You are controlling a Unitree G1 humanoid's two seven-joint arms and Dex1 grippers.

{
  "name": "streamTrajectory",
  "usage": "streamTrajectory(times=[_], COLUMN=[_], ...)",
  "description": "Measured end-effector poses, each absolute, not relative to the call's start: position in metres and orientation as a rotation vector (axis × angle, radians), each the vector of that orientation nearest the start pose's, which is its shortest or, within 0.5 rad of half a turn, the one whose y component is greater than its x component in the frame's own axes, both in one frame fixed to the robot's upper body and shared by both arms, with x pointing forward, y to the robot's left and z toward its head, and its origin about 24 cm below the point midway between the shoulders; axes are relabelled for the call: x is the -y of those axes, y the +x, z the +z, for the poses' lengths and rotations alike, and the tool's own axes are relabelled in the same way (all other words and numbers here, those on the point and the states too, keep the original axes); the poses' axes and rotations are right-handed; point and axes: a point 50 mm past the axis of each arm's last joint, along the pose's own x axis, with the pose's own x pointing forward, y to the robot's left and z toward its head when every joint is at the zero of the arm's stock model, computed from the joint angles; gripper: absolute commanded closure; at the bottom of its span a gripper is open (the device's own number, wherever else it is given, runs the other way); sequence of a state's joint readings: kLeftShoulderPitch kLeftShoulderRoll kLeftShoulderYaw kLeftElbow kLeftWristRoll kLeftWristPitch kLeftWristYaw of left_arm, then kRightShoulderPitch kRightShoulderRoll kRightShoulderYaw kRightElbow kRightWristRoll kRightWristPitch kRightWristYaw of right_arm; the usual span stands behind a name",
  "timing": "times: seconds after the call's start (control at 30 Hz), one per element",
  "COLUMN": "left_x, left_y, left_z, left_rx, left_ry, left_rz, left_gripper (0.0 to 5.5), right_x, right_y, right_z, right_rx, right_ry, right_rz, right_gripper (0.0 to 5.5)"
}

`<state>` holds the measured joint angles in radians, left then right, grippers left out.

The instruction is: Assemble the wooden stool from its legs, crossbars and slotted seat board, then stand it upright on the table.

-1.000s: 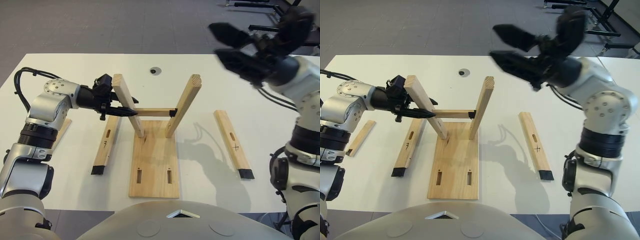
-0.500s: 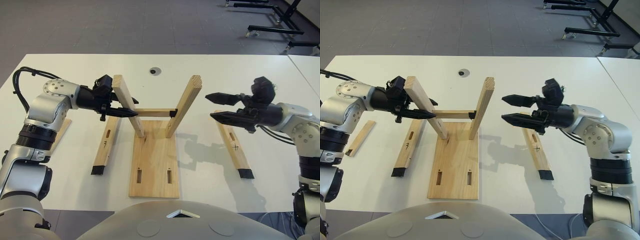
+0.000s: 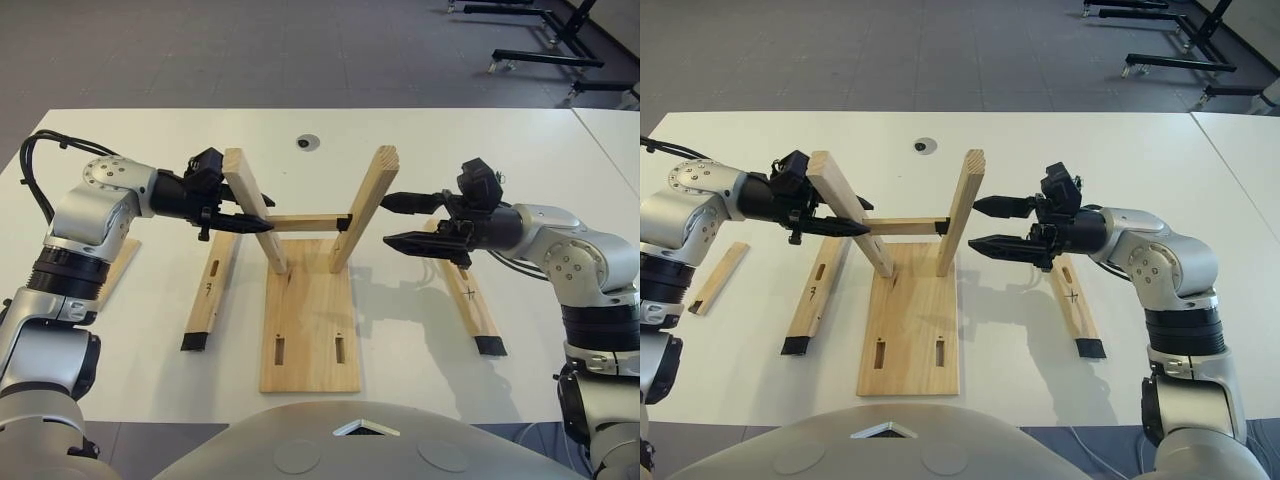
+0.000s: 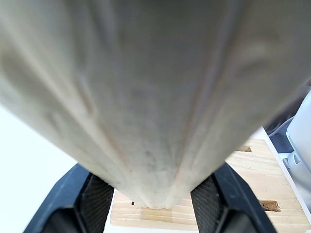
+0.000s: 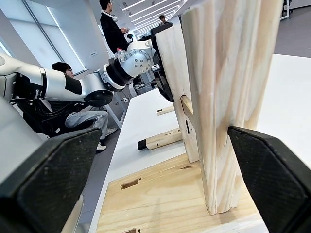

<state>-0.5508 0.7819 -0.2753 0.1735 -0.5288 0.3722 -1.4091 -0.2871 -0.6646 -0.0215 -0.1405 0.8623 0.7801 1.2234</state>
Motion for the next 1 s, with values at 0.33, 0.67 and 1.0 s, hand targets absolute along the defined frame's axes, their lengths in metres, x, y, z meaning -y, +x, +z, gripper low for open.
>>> streamTrajectory(times=[0.33,0.67,1.0], left_x=[-0.188,-0.189,-0.186], left_y=[0.289,0.29,0.268], left_z=[0.138,0.139,0.077], left_rx=[-0.359,-0.359,-0.563], left_ry=[0.203,0.206,0.254], left_rz=[-1.508,-1.481,-1.482], left_gripper=[3.47,3.47,2.06], right_x=[0.177,0.172,0.171], right_y=[0.247,0.251,0.246], right_z=[0.134,0.134,0.139], right_rx=[-0.306,-0.302,-0.294], right_ry=[0.314,0.33,0.288], right_rz=[1.44,1.398,1.465], right_gripper=[0.71,0.71,0.71])
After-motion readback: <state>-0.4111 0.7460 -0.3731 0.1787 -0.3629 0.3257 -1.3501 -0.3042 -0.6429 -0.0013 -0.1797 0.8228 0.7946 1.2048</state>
